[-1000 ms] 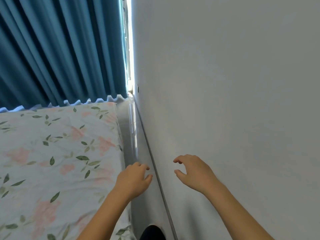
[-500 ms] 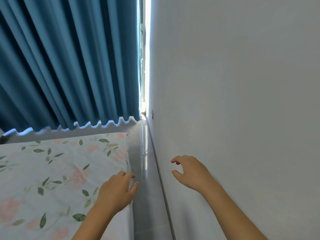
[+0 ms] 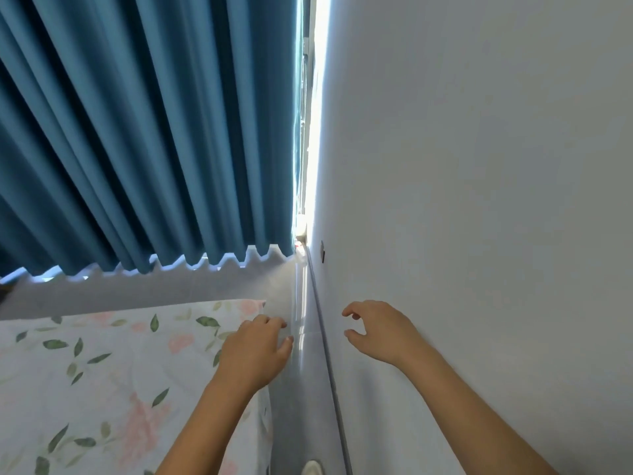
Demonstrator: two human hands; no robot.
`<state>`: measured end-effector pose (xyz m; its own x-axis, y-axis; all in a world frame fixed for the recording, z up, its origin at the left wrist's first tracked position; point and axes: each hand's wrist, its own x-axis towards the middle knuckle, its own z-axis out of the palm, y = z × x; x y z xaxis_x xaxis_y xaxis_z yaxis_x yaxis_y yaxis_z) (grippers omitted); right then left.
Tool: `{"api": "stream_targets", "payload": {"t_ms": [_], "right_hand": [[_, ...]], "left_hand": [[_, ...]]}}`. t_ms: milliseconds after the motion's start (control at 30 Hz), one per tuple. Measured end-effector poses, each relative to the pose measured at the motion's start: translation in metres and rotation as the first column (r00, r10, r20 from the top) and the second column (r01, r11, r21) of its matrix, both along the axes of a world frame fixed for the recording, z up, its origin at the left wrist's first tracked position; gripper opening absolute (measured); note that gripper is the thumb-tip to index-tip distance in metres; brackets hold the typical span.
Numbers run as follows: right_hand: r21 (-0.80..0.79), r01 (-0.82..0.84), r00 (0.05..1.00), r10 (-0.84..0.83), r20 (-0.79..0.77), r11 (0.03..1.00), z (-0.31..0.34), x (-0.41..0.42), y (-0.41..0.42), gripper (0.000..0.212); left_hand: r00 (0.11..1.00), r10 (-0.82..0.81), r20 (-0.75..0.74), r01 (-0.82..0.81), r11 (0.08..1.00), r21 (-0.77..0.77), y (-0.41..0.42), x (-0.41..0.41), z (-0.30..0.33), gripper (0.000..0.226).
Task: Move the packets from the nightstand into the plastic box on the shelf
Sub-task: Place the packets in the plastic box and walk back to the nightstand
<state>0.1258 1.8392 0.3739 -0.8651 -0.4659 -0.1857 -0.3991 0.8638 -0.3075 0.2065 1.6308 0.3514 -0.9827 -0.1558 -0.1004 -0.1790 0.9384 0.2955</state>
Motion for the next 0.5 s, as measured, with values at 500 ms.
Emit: {"api": "stream_targets", "payload": {"t_ms": [500], "right_hand": [[-0.055,0.016,1.000,-0.016,0.018,0.998,0.004,-0.250,-0.094,0.038]], "left_hand": [[0.997,0.074,0.003,-0.074,0.997,0.036,-0.081,-0.250,-0.003,0.040]]}}
